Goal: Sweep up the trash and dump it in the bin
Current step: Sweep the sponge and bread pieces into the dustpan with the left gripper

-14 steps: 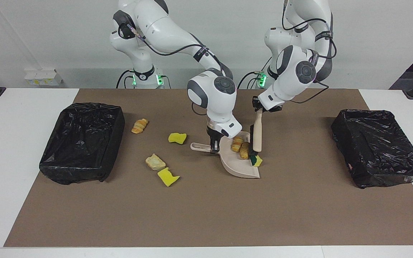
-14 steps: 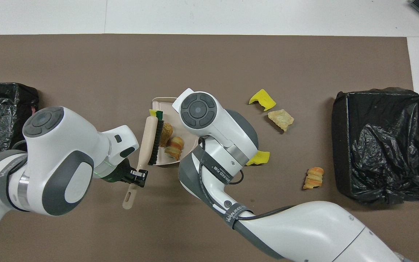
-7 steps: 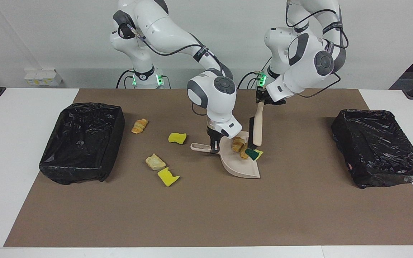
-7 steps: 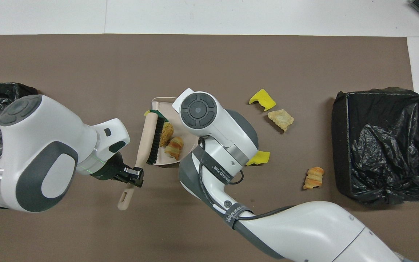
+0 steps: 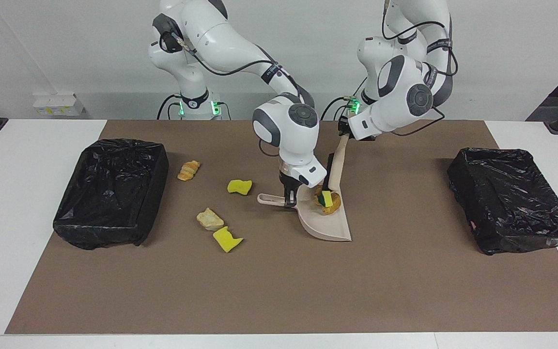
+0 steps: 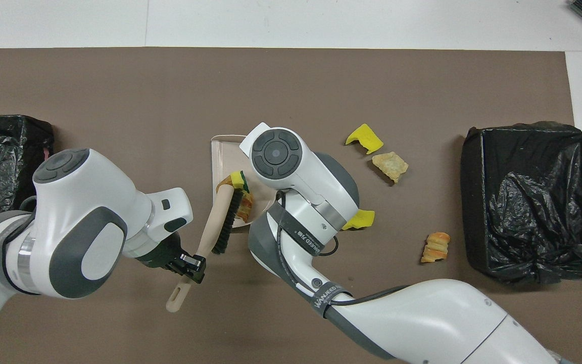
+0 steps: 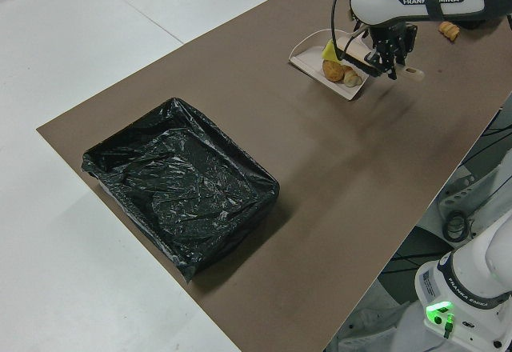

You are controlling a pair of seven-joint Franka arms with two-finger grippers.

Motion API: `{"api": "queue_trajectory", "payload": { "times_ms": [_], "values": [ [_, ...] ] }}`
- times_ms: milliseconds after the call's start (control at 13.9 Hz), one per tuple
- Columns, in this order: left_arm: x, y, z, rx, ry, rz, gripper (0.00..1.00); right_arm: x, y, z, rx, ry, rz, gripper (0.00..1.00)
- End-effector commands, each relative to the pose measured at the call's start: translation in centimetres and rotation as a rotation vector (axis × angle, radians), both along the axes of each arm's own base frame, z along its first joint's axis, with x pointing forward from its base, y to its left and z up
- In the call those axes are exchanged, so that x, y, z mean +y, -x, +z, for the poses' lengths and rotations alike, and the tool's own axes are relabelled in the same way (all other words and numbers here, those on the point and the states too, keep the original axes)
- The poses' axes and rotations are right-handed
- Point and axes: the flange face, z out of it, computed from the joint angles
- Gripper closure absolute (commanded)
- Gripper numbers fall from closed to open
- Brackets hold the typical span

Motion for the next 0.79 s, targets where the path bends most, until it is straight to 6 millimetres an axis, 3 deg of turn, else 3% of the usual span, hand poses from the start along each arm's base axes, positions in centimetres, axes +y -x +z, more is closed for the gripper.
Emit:
{"api": "queue_trajectory", "payload": {
  "times_ms": [0,289,722],
  "values": [
    [0.2,2.3,-0.4,0.031,0.011,-0.025,1.0,0.1,-0.5,-1.2,-0.024,-0.039,-0.018,1.0],
    [1.1,3.9,0.0,0.162,0.012,-0.116,1.0,0.0,-0.5,-1.2,-0.023,-0.04,-0.02,1.0],
    [2.0,4.1,1.2,0.228,-0.062,-0.177,1.0,-0.2,-0.7,-1.2,-0.024,-0.041,-0.022,1.0]
  ]
}}
